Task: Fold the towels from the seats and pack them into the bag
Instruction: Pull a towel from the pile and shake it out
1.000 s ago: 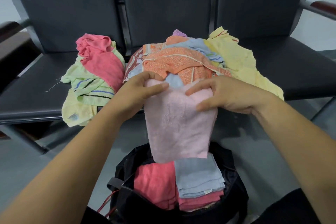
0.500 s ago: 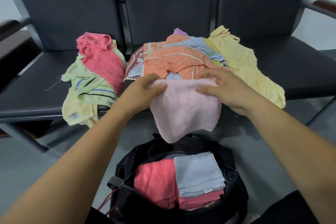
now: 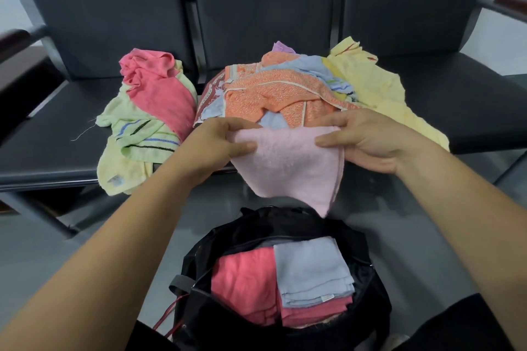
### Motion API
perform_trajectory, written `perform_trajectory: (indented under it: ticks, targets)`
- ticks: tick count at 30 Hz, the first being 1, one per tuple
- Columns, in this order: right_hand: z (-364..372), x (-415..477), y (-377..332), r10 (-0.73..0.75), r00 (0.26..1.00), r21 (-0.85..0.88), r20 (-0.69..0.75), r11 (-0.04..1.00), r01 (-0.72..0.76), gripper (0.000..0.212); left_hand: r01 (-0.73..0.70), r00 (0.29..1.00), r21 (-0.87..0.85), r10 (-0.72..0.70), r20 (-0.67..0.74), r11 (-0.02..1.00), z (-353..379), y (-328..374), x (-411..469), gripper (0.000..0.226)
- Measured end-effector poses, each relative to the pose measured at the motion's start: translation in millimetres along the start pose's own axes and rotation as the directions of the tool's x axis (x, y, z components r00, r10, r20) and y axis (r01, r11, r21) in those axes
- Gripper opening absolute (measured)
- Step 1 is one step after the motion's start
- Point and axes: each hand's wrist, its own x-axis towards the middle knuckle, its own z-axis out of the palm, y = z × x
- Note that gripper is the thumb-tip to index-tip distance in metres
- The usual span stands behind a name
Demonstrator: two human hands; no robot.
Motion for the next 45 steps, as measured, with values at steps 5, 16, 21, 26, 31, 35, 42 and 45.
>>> perform_trajectory:
  ticks: [5, 16, 21, 26, 31, 35, 42, 45]
  targets:
    - [2, 11, 6, -0.218, 0.943, -0.346, -0.251, 0.930, 0.123, 0.013, -0.115, 0.989, 0.209, 0.131, -0.062, 0.971, 6, 1, 2, 0.015]
    - [2, 8, 9, -0.031, 0.952, -0.075, -0.305, 0.997, 0.009, 0.008, 0.046, 0.988, -0.175, -0.071, -0.141, 0.984, 7, -2, 7, 0.006]
    - [-3, 5, 2, -0.021, 0.980, 0.049, -0.197, 0.998, 0.031, 0.032, 0.007, 0.995, -0.252, -0.031, -0.091, 0.968, 5, 0, 5, 0.015]
    - [-7, 5, 5, -0.184, 0.941, -0.410, -0.285, 0.910, 0.054, 0.039, -0.068, 0.981, 0.070, 0.079, -0.175, 0.995, 5, -6, 5, 0.031]
    - [-4, 3, 2, -0.365, 0.872, -0.676, -0.327, 0.735, 0.054, 0.043, -0.147, 0.947, 0.434, 0.253, -0.196, 0.889, 10, -3, 7, 0.036]
    - [-3, 4, 3, -0.447, 0.840, -0.782, -0.307, 0.622, 0.045, 0.042, -0.186, 0.903, 0.541, 0.360, -0.234, 0.820, 12, -1, 7, 0.032]
    - [0, 3, 3, -0.515, 0.800, -0.805, -0.309, 0.590, 0.069, 0.032, -0.151, 0.899, 0.407, 0.296, -0.323, 0.901, 9, -5, 9, 0.014]
    - [3, 1, 5, -0.576, 0.774, -0.840, -0.262, 0.532, 0.111, 0.016, -0.178, 0.895, 0.298, 0.280, -0.346, 0.938, 11, -6, 3, 0.011]
